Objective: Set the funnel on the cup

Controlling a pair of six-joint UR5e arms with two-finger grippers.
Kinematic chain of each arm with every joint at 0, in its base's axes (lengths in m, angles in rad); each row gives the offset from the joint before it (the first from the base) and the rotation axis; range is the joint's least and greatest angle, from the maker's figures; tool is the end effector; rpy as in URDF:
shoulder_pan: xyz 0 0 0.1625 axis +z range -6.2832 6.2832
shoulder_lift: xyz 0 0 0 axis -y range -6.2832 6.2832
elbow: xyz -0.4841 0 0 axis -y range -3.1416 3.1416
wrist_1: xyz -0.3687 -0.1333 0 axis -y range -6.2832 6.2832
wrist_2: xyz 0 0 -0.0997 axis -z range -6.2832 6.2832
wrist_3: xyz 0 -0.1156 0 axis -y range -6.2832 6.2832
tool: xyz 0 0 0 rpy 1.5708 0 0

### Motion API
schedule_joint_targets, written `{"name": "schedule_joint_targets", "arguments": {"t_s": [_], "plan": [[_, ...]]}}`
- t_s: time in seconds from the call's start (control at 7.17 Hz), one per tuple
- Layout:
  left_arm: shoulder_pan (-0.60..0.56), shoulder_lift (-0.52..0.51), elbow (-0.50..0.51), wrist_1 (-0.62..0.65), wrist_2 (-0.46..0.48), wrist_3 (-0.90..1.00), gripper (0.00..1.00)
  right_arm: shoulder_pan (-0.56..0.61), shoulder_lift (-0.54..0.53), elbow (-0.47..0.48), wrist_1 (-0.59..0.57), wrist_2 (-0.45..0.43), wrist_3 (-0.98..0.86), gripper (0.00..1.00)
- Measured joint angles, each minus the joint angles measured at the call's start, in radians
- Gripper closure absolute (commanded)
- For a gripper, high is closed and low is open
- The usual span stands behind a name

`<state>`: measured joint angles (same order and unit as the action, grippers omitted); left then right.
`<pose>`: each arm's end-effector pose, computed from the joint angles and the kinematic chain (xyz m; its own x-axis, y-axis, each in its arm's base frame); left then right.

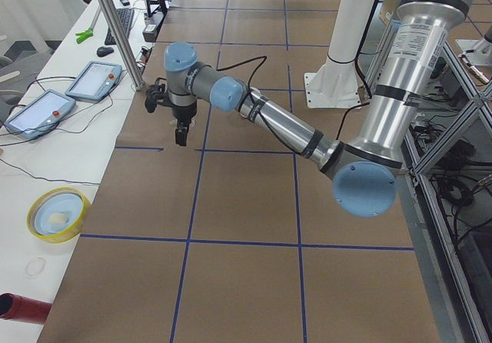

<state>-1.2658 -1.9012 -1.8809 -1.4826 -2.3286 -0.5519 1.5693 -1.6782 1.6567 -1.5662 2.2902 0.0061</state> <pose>0.1233 -0.5709 0.4193 0.6318 0.0529 -0.7733 0.0888 0.9862 0.1400 0.0565 -0.4150 0.7404 0.7522 0.0161 0.6587 -0.0031 0.9998 -0.0209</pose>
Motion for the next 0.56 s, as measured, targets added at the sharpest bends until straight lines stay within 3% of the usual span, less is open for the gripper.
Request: {"name": "schedule_joint_targets", "arguments": {"t_s": [0.28, 0.56], "plan": [[0.196, -0.083, -0.095, 0.039, 0.075, -0.180, 0.00, 0.000, 0.000, 0.000, 0.000, 0.000, 0.000, 0.00], [0.362, -0.173, -0.111, 0.104, 0.129, -0.291, 0.00, 0.000, 0.000, 0.000, 0.000, 0.000, 0.000, 0.00]]}}
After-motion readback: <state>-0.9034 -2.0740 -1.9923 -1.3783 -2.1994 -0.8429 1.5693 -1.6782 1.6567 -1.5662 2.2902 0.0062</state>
